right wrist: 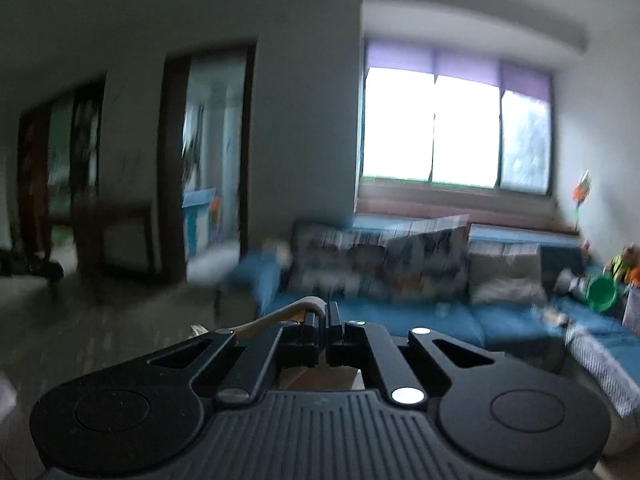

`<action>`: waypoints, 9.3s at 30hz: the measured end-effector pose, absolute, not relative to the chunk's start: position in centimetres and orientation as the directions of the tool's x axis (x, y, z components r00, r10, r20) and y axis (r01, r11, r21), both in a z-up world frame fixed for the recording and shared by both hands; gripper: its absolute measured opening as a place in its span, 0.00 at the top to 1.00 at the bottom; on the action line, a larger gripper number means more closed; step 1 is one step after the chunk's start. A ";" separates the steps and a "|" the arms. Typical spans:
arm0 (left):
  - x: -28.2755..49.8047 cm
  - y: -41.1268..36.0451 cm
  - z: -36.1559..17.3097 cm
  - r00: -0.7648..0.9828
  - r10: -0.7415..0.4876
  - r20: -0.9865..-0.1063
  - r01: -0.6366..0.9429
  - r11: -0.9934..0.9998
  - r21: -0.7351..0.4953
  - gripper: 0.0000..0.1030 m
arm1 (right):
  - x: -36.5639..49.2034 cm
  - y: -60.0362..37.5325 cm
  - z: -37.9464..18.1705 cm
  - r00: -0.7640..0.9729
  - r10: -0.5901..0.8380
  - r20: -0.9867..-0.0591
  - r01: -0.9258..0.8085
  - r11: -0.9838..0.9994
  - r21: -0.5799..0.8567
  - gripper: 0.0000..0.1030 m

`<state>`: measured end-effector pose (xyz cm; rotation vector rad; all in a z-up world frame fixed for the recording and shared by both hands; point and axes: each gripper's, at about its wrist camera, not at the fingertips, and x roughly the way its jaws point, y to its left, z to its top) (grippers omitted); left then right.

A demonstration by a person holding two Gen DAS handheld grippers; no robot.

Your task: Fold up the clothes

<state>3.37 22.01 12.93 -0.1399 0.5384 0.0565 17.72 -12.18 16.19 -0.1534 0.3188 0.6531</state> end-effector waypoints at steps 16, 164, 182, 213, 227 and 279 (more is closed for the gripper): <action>2.2 21.5 1.0 0.706 -0.011 -0.708 -0.105 0.987 -0.120 0.83 | 16.6 -18.6 1.2 0.601 0.332 -0.727 -0.479 0.878 0.005 0.74; 5.6 20.7 0.0 0.784 0.045 -0.619 -0.164 0.977 -0.136 0.01 | 19.9 -19.3 -0.9 0.539 0.370 -0.756 -0.580 0.814 -0.015 0.77; 20.0 27.1 -3.3 0.714 0.179 -0.677 -0.312 0.947 -0.079 0.12 | 29.4 -13.9 -3.3 0.539 0.410 -0.735 -0.526 0.846 0.086 0.59; 3.0 33.1 -0.5 0.553 0.474 -0.685 -0.592 0.802 0.077 0.94 | 30.8 -11.8 -4.9 0.559 0.375 -0.740 -0.520 0.853 0.039 0.42; -1.4 33.5 2.3 0.490 0.438 -0.754 -0.573 0.814 0.100 0.59 | 29.6 -10.8 -3.7 0.548 0.429 -0.718 -0.569 0.821 0.056 0.42; 21.6 28.5 -1.7 0.755 0.144 -0.639 -0.179 0.984 0.010 0.73 | 32.6 -5.9 -0.8 0.620 0.450 -0.643 -0.613 0.789 -0.038 0.93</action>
